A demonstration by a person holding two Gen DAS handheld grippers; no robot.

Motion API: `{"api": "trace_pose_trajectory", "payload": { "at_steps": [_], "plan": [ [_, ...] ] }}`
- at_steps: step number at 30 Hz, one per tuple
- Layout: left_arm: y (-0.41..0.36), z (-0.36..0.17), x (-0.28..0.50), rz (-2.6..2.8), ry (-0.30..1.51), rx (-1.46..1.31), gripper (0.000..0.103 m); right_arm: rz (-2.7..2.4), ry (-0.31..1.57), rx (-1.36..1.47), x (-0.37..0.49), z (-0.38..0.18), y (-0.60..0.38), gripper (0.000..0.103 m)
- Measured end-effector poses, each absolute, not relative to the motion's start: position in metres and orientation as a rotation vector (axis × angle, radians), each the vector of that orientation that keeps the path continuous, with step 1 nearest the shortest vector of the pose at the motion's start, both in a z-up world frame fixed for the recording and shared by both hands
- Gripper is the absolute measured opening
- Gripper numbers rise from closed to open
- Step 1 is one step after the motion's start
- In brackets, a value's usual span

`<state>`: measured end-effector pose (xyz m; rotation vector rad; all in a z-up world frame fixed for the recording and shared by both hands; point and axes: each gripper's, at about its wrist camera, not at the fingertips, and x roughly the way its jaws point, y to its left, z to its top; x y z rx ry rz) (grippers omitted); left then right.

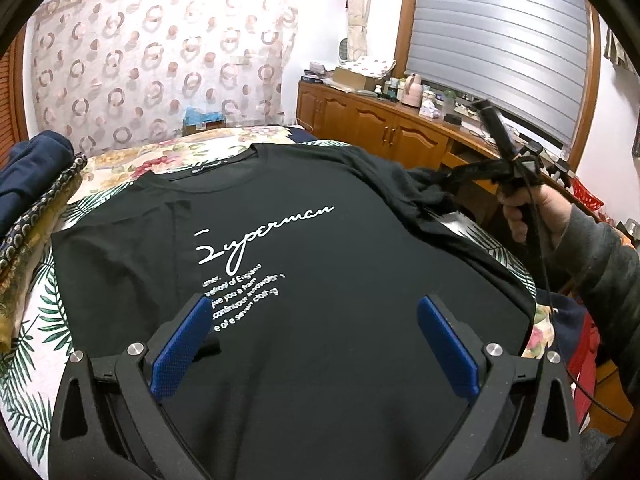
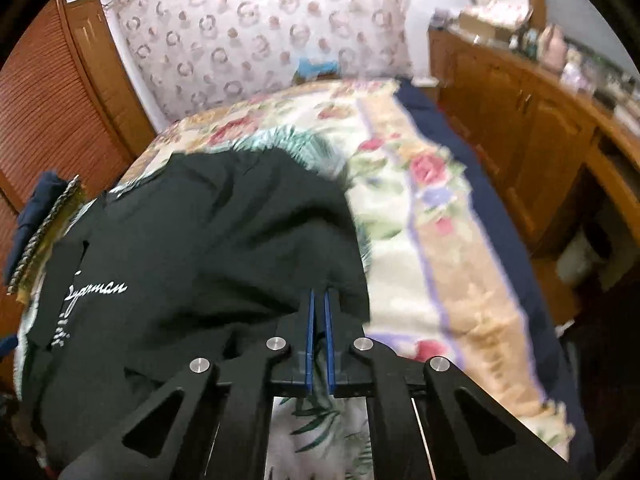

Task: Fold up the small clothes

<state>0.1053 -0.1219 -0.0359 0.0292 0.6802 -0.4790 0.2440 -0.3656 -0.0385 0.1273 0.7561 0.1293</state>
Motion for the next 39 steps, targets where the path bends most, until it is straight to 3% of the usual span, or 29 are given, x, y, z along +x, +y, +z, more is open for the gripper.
{"api": "trace_pose_trajectory", "payload": {
  "at_steps": [9, 16, 17, 20, 21, 35, 37, 39],
  "plan": [
    [-0.110, -0.034, 0.104, -0.458, 0.670, 0.009, 0.103, 0.139, 0.581, 0.047, 0.217, 0.010, -0.344, 0.004],
    [-0.099, -0.034, 0.106, -0.435, 0.669, -0.015, 0.103, 0.387, 0.482, -0.035, 0.186, 0.039, -0.257, 0.004],
    [-0.097, -0.035, 0.107, -0.433, 0.671, -0.017, 0.103, 0.423, 0.472, -0.050, 0.181, 0.041, -0.244, 0.010],
    [-0.096, -0.035, 0.106, -0.431, 0.672, -0.018, 0.103, 0.439, 0.469, -0.110, 0.175, 0.037, -0.221, 0.050],
    [-0.095, -0.035, 0.105, -0.431, 0.671, -0.018, 0.103, 0.440, 0.470, -0.114, 0.174, 0.033, -0.221, 0.051],
    [-0.086, -0.041, 0.110, -0.414, 0.684, -0.037, 0.103, 0.352, 0.728, -0.095, 0.191, -0.044, -0.236, 0.051],
    [-0.085, -0.042, 0.110, -0.410, 0.685, -0.038, 0.103, 0.327, 0.764, -0.100, 0.206, -0.042, -0.231, 0.046],
    [-0.084, -0.042, 0.110, -0.408, 0.685, -0.039, 0.103, 0.325, 0.786, -0.114, 0.214, -0.041, -0.225, 0.029]
  ]
}}
